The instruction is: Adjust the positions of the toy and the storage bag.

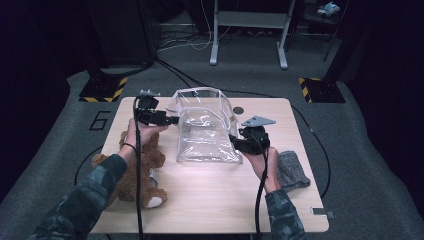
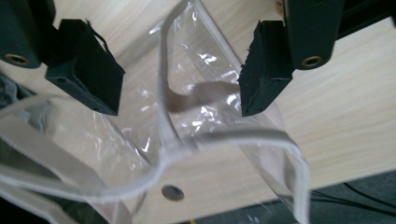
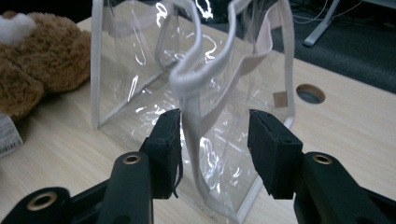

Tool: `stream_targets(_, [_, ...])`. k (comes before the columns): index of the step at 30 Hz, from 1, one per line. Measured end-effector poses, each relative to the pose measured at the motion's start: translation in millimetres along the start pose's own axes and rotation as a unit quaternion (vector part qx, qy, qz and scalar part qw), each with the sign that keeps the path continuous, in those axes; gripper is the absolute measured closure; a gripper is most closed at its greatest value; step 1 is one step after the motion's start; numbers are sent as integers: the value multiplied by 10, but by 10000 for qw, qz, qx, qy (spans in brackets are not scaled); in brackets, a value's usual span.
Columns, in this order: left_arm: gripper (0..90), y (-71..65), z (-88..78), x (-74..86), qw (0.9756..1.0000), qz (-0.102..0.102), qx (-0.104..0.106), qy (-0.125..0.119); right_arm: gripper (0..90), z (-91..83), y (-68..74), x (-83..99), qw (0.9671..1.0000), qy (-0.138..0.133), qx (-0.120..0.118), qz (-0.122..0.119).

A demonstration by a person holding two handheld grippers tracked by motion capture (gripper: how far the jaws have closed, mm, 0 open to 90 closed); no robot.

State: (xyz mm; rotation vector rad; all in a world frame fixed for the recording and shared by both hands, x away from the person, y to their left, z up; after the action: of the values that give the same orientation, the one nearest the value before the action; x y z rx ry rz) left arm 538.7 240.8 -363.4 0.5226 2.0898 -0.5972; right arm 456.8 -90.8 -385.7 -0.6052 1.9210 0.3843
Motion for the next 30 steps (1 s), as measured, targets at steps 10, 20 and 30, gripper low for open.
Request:
stream_targets(10, [280, 298, 229, -200, 9978, -406, -528, 55, 514, 205, -73, -434, 10000, -54, 16, 43])
stream_targets(20, [321, 398, 588, -161, 9932, -471, -920, 534, 587, 693, -162, -633, 9981, 538, 236, 195])
stream_targets(30, [755, 360, 598, -149, 9932, -285, -808, 794, 876, 781, -205, -586, 9955, 859, 385, 117])
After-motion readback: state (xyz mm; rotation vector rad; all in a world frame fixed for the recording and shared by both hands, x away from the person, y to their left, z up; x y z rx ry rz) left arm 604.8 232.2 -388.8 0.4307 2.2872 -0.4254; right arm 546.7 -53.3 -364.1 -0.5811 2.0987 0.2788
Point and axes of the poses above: each handheld gripper's, and its own axes: z roughly forward along the jaws, x roughly out of its underside, y roughly to its left, the point moved 2 cm from there along z, roughly forward along the jaws, and after that the axes turned 9 degrees about -y, right-handed, at the moved point
